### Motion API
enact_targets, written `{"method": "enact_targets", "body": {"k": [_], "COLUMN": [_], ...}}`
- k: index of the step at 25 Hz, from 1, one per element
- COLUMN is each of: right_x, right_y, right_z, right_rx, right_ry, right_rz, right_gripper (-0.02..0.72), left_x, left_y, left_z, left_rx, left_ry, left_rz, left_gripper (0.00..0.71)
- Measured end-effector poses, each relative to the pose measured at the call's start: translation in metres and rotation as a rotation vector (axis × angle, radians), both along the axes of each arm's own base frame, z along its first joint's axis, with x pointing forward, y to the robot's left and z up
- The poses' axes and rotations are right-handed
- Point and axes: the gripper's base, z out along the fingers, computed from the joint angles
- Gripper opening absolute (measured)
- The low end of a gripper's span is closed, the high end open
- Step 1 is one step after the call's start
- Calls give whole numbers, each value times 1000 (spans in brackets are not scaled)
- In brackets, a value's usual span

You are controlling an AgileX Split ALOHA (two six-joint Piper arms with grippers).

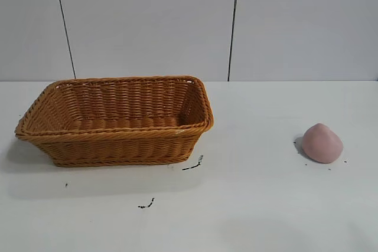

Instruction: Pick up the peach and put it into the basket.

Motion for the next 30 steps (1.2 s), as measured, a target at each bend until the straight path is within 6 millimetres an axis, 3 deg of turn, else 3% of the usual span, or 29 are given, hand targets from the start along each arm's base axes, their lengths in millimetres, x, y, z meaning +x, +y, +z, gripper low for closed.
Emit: {"method": "enact_targets", "body": {"k": [13, 17, 20, 24, 30], "right_x": [0, 8, 29, 76, 165], "right_y": [-1, -2, -2, -3, -4], "right_z": [0, 15, 35, 54, 50], "right_rx": [-15, -15, -14, -12, -28], "right_ry": [0, 39, 119, 265, 519], "right_rz": [-10, -10, -9, -8, 10], "right_gripper": [677, 688, 688, 688, 688], "left_x": [0, 0, 0, 0, 0], "left_y": [0, 0, 0, 0, 0], "left_z": [0, 0, 0, 0, 0], "left_rx": [0, 0, 0, 0, 0], "left_ry": [0, 0, 0, 0, 0], "left_rz": [0, 0, 0, 0, 0], "left_gripper": [693, 693, 693, 693, 693]}}
